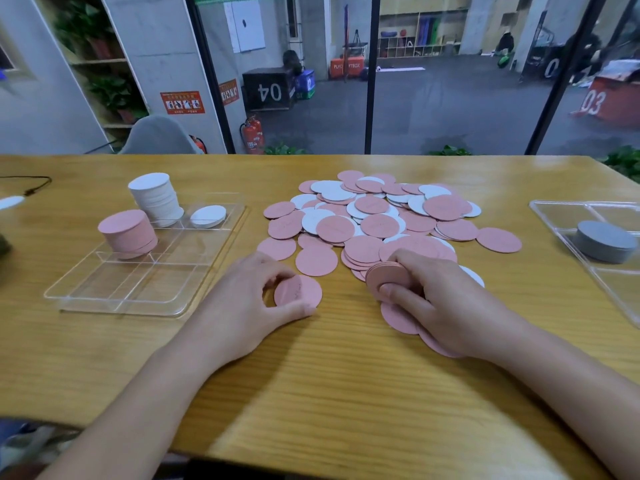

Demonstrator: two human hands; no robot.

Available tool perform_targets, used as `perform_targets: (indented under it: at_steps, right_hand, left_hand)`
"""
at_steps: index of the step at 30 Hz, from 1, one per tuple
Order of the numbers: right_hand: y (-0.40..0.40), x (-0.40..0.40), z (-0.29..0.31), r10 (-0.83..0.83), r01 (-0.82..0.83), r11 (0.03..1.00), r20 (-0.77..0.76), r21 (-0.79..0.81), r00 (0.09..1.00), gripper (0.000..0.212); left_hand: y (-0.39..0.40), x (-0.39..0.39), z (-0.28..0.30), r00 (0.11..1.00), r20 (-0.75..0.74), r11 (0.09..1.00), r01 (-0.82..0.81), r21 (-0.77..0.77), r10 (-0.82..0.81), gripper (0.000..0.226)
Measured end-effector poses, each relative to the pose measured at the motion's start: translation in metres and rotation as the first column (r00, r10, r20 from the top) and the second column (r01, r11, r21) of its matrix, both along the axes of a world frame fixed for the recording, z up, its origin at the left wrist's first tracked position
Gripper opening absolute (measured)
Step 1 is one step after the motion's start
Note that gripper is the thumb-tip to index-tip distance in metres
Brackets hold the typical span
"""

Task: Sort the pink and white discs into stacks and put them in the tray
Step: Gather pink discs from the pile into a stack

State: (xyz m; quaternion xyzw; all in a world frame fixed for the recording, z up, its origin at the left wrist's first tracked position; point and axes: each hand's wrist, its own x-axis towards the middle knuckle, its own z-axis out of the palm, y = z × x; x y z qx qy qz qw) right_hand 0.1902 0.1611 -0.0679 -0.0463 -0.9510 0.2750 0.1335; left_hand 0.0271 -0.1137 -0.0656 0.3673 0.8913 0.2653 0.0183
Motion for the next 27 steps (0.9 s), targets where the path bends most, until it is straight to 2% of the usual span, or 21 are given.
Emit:
perform_targets:
  at_steps: [4,7,11,17,20,23,24,27]
  right_hand:
    - [0.000,0.002,0.001,0.016,-0.016,1.000,0.015,-0.018,1.000,0.025]
    - [0.004,0.004,0.000,0.011,-0.011,1.000,-0.011,-0.017,1.000,0.021]
    - [0.009,0.004,0.002,-0.018,0.012,0.994,-0.049,-0.107,0.999,0.015]
    - [0.010,0.002,0.004,-0.056,0.045,0.991,-0.085,-0.126,0.995,0.012]
    - [0.011,0.004,0.005,-0.003,-0.004,0.995,-0.073,-0.100,0.997,0.019]
    - [0.012,0.006,0.004,0.064,-0.066,0.997,-0.040,-0.044,0.997,0.007]
    - [0.014,0.007,0.005,0.066,-0.066,0.998,-0.026,-0.017,0.997,0.008]
    - [0.024,0.010,0.007,0.043,-0.043,0.999,-0.011,0.024,0.999,0.032]
  left_hand:
    - [0.013,-0.001,0.005,0.989,0.141,0.987,0.016,0.157,-0.039,0.044]
    - [0.033,-0.005,0.009,0.972,0.209,0.949,0.039,0.311,-0.109,0.022]
    - [0.057,-0.006,0.009,0.968,0.205,0.919,0.055,0.391,-0.145,0.005]
    - [0.071,0.009,0.003,0.924,0.207,0.867,0.198,0.458,-0.321,0.009]
    - [0.075,0.014,0.003,0.898,0.203,0.838,0.256,0.482,-0.391,0.012]
    - [0.085,0.021,0.008,0.843,0.229,0.784,0.307,0.539,-0.487,0.021]
    - [0.091,0.021,0.008,0.842,0.226,0.778,0.305,0.549,-0.489,0.024]
    - [0.111,0.010,0.009,0.911,0.161,0.820,0.251,0.514,-0.380,0.023]
